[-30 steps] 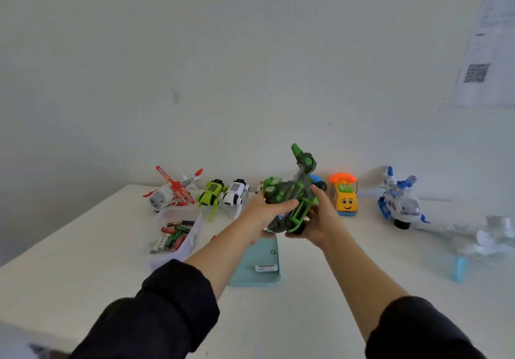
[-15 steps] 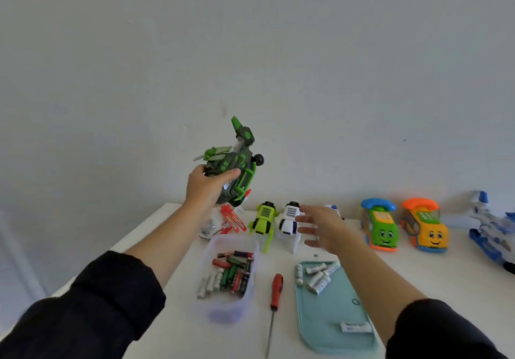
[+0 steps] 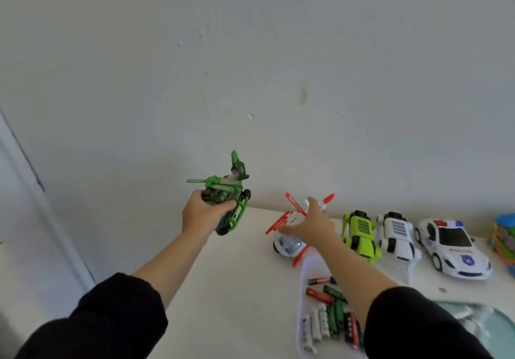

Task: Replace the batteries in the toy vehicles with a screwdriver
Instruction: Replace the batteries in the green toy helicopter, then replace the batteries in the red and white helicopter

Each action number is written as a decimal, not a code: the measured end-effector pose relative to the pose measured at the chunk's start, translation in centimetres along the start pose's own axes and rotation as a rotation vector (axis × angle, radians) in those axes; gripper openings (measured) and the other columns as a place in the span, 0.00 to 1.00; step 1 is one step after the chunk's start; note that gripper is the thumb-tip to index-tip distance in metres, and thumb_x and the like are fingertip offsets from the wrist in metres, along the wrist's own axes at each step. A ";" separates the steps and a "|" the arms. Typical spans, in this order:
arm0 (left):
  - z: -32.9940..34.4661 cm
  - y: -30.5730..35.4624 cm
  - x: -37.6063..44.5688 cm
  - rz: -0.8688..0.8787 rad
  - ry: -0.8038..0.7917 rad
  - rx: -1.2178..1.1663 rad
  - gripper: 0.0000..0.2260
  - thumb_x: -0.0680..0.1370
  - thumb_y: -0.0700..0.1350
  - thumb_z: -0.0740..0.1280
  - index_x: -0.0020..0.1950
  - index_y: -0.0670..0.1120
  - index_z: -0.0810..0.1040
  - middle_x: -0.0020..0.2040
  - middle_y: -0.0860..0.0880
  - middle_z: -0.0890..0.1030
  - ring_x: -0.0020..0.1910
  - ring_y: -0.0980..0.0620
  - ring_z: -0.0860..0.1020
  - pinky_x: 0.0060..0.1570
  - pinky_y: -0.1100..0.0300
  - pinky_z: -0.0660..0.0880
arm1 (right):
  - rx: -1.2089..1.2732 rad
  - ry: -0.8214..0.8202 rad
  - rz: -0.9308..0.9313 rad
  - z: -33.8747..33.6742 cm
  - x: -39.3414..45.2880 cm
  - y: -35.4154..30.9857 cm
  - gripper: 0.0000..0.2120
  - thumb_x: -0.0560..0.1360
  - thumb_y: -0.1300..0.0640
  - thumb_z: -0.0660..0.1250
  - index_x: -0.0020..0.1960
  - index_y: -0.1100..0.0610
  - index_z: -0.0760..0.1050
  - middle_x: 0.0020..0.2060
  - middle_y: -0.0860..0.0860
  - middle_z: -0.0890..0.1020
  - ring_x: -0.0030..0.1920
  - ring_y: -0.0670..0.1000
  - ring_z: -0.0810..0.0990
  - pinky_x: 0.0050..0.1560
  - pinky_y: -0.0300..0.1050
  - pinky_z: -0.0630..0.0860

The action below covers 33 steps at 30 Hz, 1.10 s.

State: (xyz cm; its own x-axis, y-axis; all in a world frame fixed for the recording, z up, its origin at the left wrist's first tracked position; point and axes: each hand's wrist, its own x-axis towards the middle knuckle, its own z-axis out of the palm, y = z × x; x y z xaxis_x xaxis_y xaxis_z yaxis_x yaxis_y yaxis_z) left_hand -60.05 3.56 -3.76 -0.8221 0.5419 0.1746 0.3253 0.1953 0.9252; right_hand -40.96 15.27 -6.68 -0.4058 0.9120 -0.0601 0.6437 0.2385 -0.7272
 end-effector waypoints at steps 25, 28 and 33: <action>10.3 -4.2 0.0 -0.012 -0.246 0.258 0.27 0.62 0.57 0.76 0.55 0.48 0.71 0.49 0.48 0.78 0.50 0.45 0.77 0.48 0.49 0.78 | 0.940 0.032 0.130 -9.8 0.8 1.6 0.08 0.68 0.58 0.71 0.45 0.50 0.75 0.37 0.53 0.77 0.31 0.52 0.76 0.30 0.39 0.70; 13.0 -2.9 -2.3 0.005 -0.293 0.262 0.29 0.63 0.58 0.75 0.56 0.47 0.70 0.51 0.47 0.77 0.52 0.43 0.76 0.49 0.48 0.78 | 1.054 0.014 0.140 -13.2 -0.5 3.9 0.11 0.65 0.56 0.70 0.47 0.52 0.76 0.36 0.53 0.75 0.29 0.51 0.74 0.30 0.39 0.70; 16.1 0.0 -5.0 -0.044 -0.327 0.434 0.37 0.69 0.62 0.71 0.68 0.43 0.60 0.63 0.39 0.67 0.62 0.37 0.68 0.55 0.48 0.70 | 1.234 -0.018 0.087 -17.0 -3.8 8.4 0.32 0.46 0.54 0.75 0.49 0.57 0.74 0.40 0.54 0.78 0.36 0.55 0.78 0.33 0.41 0.75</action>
State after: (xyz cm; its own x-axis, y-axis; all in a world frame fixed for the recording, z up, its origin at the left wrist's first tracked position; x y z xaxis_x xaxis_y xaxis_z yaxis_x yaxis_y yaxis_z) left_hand -48.40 14.04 -10.09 -0.6736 0.7381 -0.0386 0.5143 0.5056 0.6928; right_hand -22.97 19.49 -0.88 -0.4078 0.9018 -0.1429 -0.3692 -0.3060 -0.8775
